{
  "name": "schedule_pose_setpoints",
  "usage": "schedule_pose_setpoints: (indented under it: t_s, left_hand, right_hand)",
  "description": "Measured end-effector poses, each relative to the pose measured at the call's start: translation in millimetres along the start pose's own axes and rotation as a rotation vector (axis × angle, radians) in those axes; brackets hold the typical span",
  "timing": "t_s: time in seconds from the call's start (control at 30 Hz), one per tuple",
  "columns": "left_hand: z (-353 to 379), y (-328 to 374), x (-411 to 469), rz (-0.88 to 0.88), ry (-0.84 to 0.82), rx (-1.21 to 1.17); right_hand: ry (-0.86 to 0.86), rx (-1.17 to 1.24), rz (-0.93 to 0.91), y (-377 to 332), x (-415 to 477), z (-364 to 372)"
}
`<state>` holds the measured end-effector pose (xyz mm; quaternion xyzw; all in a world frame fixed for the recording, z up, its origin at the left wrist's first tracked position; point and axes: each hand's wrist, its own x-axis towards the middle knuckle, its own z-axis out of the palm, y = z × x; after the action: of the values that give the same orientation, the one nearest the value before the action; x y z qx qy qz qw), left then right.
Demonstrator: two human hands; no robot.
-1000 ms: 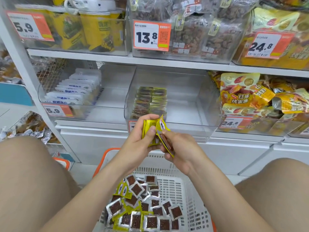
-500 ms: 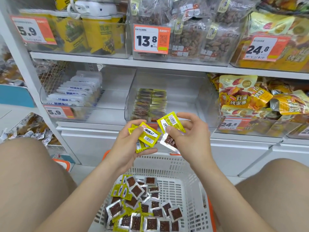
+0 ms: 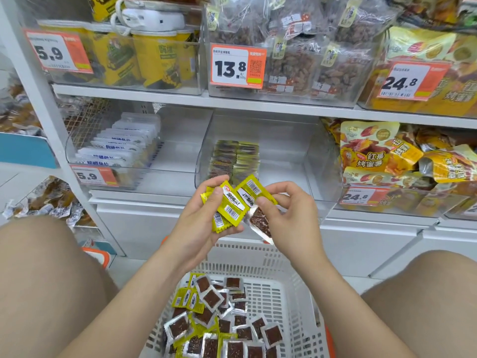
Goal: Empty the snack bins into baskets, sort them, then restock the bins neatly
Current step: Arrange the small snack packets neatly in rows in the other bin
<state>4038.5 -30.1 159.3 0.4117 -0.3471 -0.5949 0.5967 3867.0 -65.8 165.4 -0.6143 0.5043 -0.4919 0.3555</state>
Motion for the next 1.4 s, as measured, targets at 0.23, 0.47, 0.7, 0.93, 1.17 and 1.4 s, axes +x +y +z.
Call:
schedule_pose_setpoints:
  t_s: [0.23, 0.47, 0.7, 0.93, 1.17, 1.4]
  left_hand:
    - [-6.4, 1.3, -3.2, -0.086, -0.009, 0.218]
    - [-8.2, -5.1, -2.2, -0.106, -0.138, 0.286]
    - [0.3, -14.3, -5.2, -0.078, -0.028, 0.058]
    - [-1.2, -9.3, -1.6, -0.041, 0.007, -0.224]
    - [0.7, -4.9, -5.3, -0.044, -0.074, -0.133]
    - [-2.0, -3.1, -5.2, 0.013, -0.09, -0.041]
  right_hand:
    - [-0.335, -0.227, 0.001, 6.2, 7.2, -5.9]
    - [-0.289, -0.427, -0.044, 6.8, 1.7, -3.4]
    - [0.178, -0.289, -0.273, 0.6, -3.7, -0.1]
    - [-0.158, -0.163, -0.362, 3.6, -20.5, 19.8]
    - [-0.115, 0.0, 0.034, 16.2, -5.4, 19.3]
    - [-0.024, 0.035, 0.257, 23.5, 2.2, 9.2]
